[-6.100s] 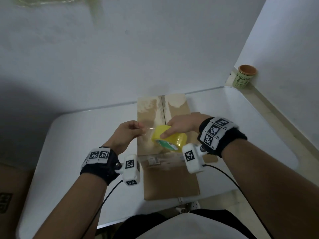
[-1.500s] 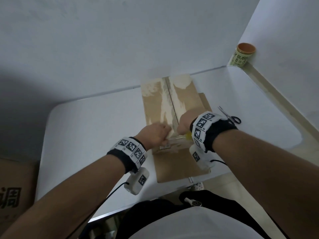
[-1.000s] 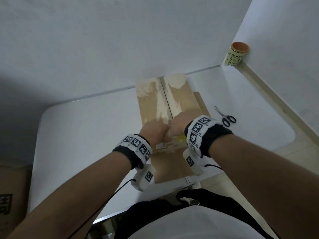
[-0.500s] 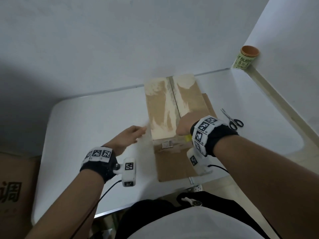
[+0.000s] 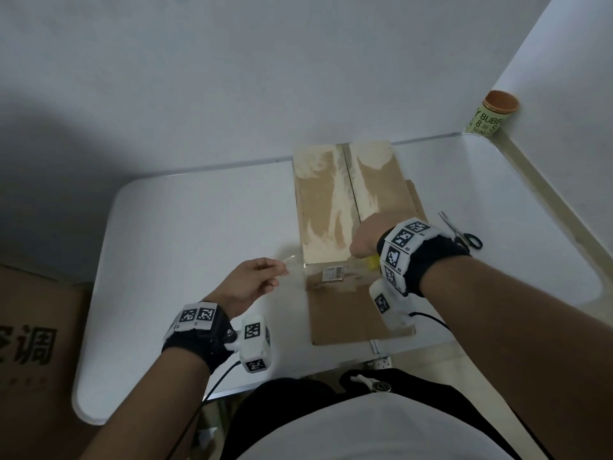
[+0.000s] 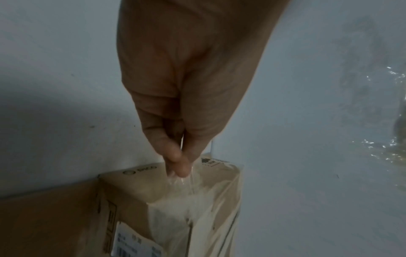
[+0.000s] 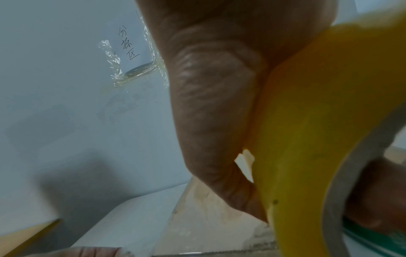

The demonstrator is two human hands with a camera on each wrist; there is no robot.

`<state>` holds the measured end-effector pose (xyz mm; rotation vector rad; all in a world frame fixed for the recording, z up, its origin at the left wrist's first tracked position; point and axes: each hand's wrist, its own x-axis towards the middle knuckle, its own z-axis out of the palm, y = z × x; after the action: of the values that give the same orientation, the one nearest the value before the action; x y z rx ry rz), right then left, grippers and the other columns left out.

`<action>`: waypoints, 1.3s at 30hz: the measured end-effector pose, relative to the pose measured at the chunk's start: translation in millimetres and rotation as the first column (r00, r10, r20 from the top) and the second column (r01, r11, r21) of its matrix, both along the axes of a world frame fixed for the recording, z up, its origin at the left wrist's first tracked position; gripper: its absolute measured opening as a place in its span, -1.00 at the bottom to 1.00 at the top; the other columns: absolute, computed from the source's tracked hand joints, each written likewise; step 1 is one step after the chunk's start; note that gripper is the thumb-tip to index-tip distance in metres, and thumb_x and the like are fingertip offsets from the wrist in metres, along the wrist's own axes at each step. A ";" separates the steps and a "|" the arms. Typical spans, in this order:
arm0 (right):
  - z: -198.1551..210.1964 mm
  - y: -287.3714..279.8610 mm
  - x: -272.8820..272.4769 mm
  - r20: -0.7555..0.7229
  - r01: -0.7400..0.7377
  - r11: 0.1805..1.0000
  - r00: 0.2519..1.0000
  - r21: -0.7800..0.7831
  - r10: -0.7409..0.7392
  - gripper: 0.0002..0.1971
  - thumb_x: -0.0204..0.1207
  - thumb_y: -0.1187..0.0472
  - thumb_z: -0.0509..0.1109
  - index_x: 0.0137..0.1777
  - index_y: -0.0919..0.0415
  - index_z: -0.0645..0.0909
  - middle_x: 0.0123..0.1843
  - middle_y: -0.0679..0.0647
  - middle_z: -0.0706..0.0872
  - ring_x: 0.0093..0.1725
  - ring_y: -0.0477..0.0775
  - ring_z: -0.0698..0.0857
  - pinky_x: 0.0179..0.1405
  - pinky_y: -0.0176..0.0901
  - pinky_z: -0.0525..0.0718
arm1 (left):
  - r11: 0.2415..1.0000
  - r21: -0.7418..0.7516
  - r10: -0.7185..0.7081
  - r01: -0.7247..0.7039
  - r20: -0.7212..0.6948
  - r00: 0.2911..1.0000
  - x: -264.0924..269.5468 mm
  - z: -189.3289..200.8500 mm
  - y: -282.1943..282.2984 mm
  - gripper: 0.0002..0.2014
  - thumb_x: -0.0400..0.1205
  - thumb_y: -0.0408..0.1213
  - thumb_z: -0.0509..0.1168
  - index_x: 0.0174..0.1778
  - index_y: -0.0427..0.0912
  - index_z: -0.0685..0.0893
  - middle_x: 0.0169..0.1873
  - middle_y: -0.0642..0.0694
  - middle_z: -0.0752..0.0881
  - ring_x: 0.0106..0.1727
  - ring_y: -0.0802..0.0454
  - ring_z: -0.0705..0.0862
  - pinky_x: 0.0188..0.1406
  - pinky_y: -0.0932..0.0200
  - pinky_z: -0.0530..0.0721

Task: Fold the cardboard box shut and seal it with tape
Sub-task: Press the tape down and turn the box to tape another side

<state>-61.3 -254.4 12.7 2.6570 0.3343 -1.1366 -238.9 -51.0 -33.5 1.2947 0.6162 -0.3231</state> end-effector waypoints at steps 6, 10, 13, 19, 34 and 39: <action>-71.9 -3.7 35.6 0.035 0.026 0.998 0.999 -0.048 -0.025 -0.70 -0.07 -0.12 0.51 -0.42 0.06 0.66 -0.44 0.04 0.69 -0.41 0.13 0.68 -0.13 0.13 0.70 | 0.978 -0.106 0.185 -0.182 0.020 0.983 8.8 -2.9 -14.1 -0.98 0.67 -0.46 0.27 -0.05 -0.34 0.60 -0.18 -0.24 0.75 -0.25 0.07 0.80 -0.18 0.34 0.76; -2.1 1.1 -2.6 0.114 -0.012 0.999 0.993 -0.034 0.016 -0.69 0.04 -0.14 0.48 -0.32 0.05 0.65 -0.40 0.02 0.64 -0.28 0.15 0.66 -0.06 0.04 0.65 | 0.982 0.001 0.187 -0.187 0.061 0.980 13.7 -5.3 -25.7 -0.94 0.71 -0.43 0.22 -0.05 -0.33 0.56 -0.23 -0.23 0.69 -0.22 -0.03 0.69 -0.03 0.22 0.75; 31.4 -2.7 -26.2 0.164 -0.022 0.989 0.986 0.146 -0.003 -0.77 0.36 -0.06 0.32 -0.14 0.06 0.44 -0.39 -0.04 0.30 -0.10 0.17 0.44 -0.07 0.03 0.51 | 0.974 0.090 0.198 -0.208 0.112 0.974 21.3 -9.1 -36.1 -0.92 0.72 -0.43 0.18 -0.09 -0.28 0.51 -0.26 -0.20 0.63 -0.23 -0.04 0.59 0.04 0.13 0.66; 35.8 -3.8 -19.3 0.114 0.008 0.985 0.993 0.171 -0.028 -0.72 0.26 -0.06 0.30 -0.08 0.03 0.45 -0.37 -0.06 0.32 -0.08 0.19 0.45 -0.05 0.06 0.53 | 0.956 0.154 0.236 -0.249 0.097 0.967 37.1 -11.7 -62.6 -0.93 0.75 -0.40 0.07 -0.01 -0.22 0.43 -0.23 -0.05 0.54 -0.30 0.09 0.51 -0.17 0.28 0.56; 57.8 0.0 -30.6 0.114 -0.146 0.988 0.984 0.055 0.139 -0.73 0.51 0.14 0.20 -0.41 0.17 0.37 -0.44 0.02 0.41 -0.46 0.02 0.37 -0.37 -0.15 0.41 | 0.920 0.390 0.111 -0.031 -0.183 0.977 73.3 -42.7 -54.5 -0.71 0.72 -0.21 0.10 0.33 -0.21 0.46 0.19 -0.24 0.64 -0.13 -0.04 0.59 -0.21 0.09 0.60; 65.8 3.7 -31.2 0.082 -0.162 0.987 0.984 0.020 0.159 -0.73 0.50 0.15 0.21 -0.43 0.17 0.36 -0.45 0.01 0.38 -0.48 0.01 0.34 -0.43 -0.18 0.36 | 0.930 0.279 0.287 -0.241 -0.137 0.948 53.5 -29.3 -37.7 -0.76 0.72 -0.35 0.11 -0.21 -0.27 0.61 -0.24 -0.18 0.63 -0.24 -0.09 0.60 -0.12 0.14 0.62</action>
<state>-92.5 -250.7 78.6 2.6339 0.5411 -0.9803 -185.4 -88.7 -62.9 1.4205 0.9996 -0.1354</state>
